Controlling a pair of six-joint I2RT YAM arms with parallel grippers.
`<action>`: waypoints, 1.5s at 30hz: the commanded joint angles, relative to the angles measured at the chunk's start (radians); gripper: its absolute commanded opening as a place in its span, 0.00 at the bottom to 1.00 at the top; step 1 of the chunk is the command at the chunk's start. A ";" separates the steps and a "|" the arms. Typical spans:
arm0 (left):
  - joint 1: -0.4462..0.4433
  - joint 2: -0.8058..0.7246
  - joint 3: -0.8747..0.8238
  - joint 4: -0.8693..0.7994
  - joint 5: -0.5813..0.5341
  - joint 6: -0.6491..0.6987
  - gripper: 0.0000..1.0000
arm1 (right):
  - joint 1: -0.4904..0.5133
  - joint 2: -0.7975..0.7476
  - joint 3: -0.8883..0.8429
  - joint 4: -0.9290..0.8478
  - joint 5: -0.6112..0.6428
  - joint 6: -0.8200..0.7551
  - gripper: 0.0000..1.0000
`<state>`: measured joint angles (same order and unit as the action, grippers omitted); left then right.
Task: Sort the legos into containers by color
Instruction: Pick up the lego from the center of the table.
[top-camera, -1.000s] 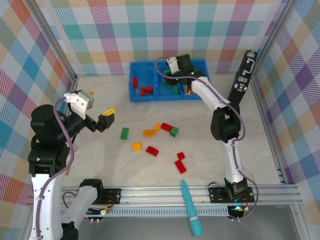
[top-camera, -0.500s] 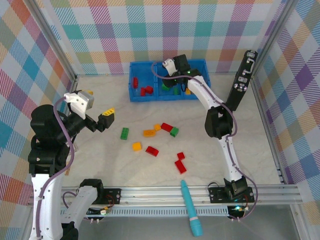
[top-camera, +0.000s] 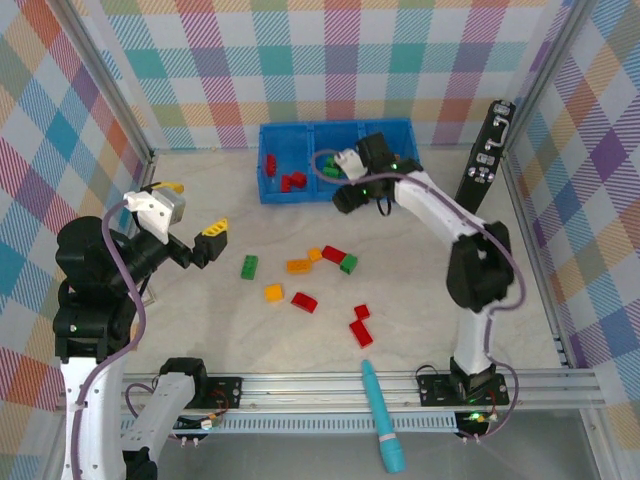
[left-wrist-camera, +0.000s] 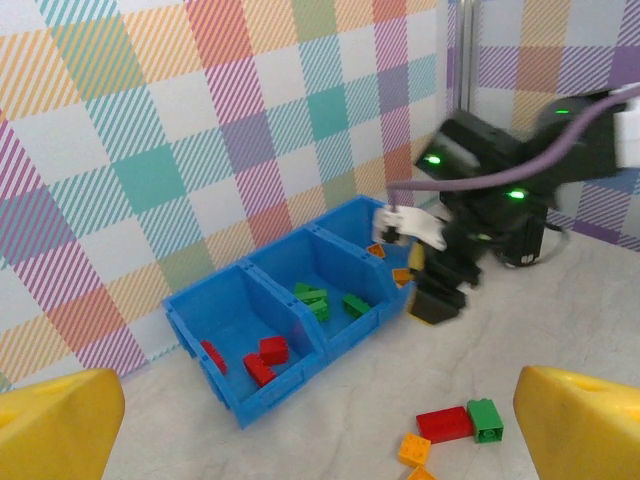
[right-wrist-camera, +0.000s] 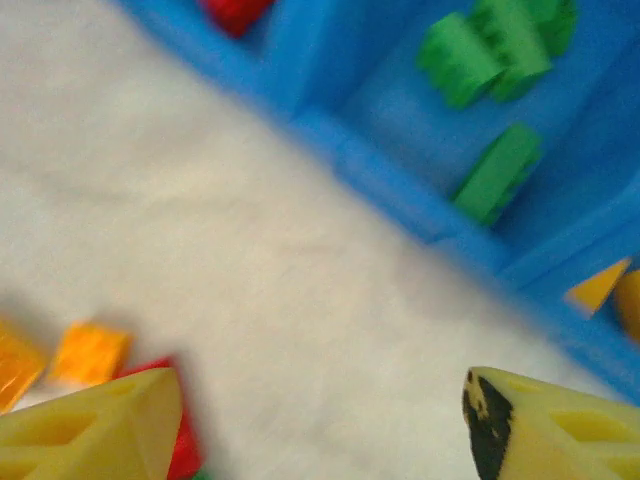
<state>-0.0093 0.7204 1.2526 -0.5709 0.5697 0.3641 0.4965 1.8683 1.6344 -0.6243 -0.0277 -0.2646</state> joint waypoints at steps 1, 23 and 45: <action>0.017 -0.007 0.006 0.026 0.036 0.004 1.00 | 0.019 -0.104 -0.172 0.027 -0.114 0.014 0.79; 0.017 -0.015 0.011 0.019 0.032 0.006 1.00 | 0.144 0.018 -0.262 -0.081 -0.022 -0.067 0.99; 0.017 0.012 0.011 0.012 0.019 0.010 1.00 | 0.113 0.108 -0.191 -0.131 0.079 -0.056 0.43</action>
<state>-0.0093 0.7300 1.2526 -0.5709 0.5831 0.3641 0.6315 1.9743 1.3949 -0.7044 0.0566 -0.3294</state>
